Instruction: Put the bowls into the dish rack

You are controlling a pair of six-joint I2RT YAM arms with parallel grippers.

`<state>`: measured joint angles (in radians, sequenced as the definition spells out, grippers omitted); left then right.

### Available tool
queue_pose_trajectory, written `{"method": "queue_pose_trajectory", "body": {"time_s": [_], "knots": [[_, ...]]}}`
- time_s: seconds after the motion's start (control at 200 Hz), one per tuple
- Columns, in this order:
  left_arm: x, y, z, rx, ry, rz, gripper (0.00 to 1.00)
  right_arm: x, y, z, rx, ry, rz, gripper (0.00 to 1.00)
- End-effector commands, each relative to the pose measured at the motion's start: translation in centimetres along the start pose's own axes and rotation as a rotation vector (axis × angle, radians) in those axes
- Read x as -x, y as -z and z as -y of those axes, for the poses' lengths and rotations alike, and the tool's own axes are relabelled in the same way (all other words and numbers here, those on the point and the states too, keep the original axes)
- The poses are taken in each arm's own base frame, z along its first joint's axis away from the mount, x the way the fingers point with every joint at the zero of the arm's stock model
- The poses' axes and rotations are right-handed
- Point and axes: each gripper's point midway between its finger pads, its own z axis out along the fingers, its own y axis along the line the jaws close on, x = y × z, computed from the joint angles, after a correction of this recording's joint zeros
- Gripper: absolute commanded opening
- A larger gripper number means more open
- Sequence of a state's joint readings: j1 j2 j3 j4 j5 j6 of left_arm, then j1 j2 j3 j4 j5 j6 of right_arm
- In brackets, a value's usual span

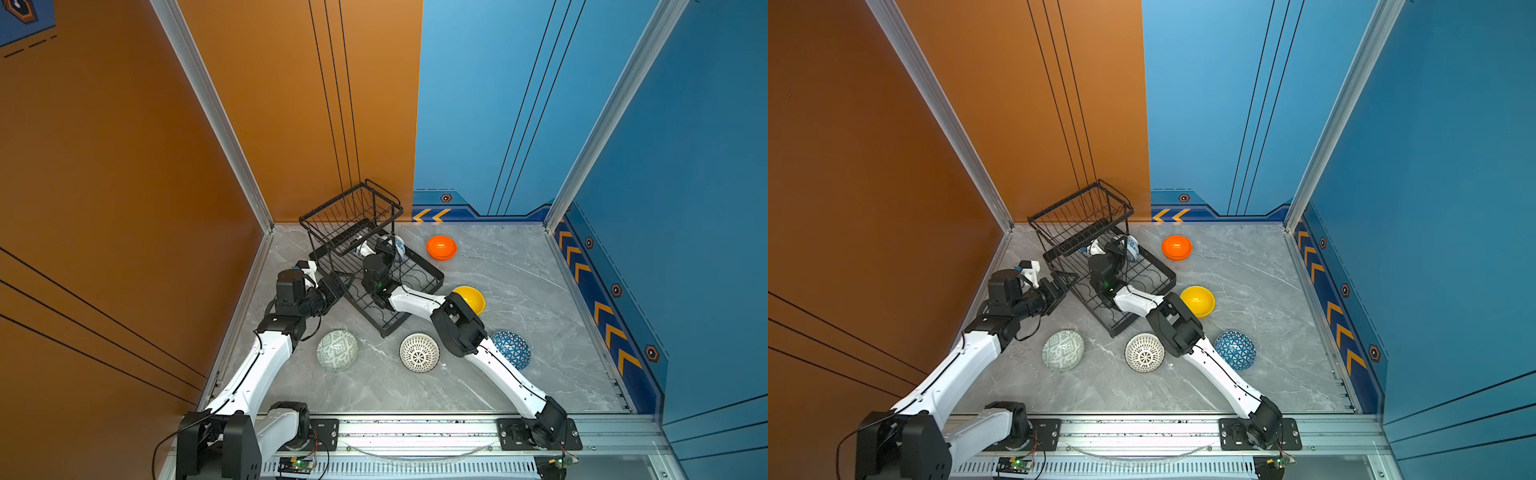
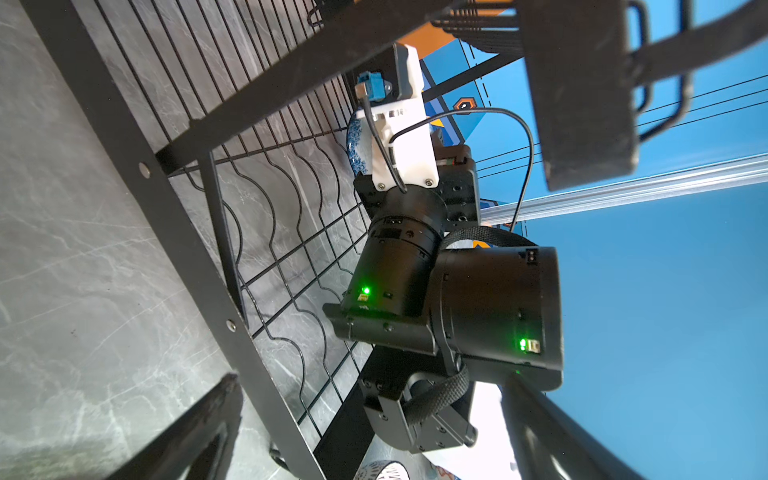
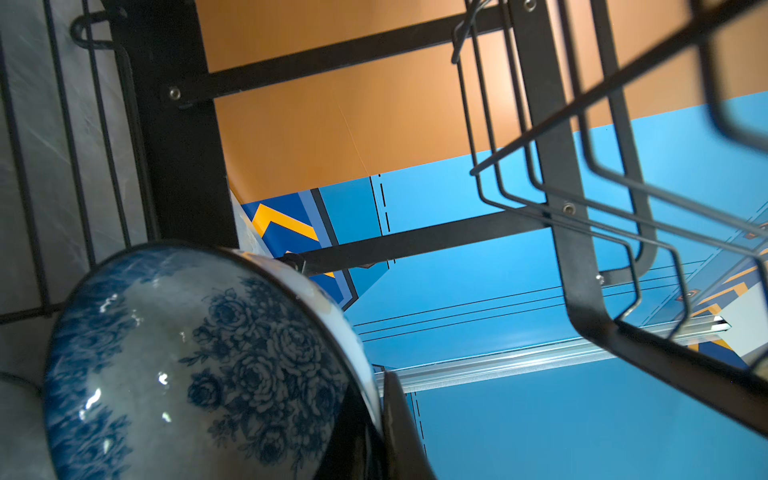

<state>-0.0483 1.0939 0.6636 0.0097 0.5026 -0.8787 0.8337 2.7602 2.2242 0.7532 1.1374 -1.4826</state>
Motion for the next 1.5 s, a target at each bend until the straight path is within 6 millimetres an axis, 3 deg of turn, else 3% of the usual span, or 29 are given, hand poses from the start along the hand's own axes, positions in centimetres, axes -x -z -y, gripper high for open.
{"method": "queue_pose_trajectory", "body": {"time_s": [0.0,0.29,0.676,1.101,1.281,1.496], "knots": [[0.0,-0.2,1.1,-0.025,-0.031,-0.020,0.98,-0.2,-1.0,0.8,-0.028,-0.021,0.005,0.00],[-0.1,-1.0,1.8,-0.035,-0.037,-0.054,0.98,-0.8,-0.8,-1.7,-0.017,0.077,0.011,0.00],[-0.2,-1.7,2.1,-0.028,-0.046,-0.089,0.98,0.2,-1.3,-1.0,-0.051,0.117,0.061,0.00],[-0.3,-1.7,2.4,-0.028,-0.058,-0.099,0.98,-1.9,0.0,-5.8,-0.056,0.216,-0.007,0.00],[-0.2,-1.7,2.4,-0.026,-0.063,-0.093,0.98,-2.0,0.5,-5.8,-0.055,0.174,-0.046,0.00],[-0.1,-1.3,2.6,-0.030,-0.071,-0.079,0.98,-0.9,1.8,-3.5,-0.020,0.072,-0.104,0.00]]}}
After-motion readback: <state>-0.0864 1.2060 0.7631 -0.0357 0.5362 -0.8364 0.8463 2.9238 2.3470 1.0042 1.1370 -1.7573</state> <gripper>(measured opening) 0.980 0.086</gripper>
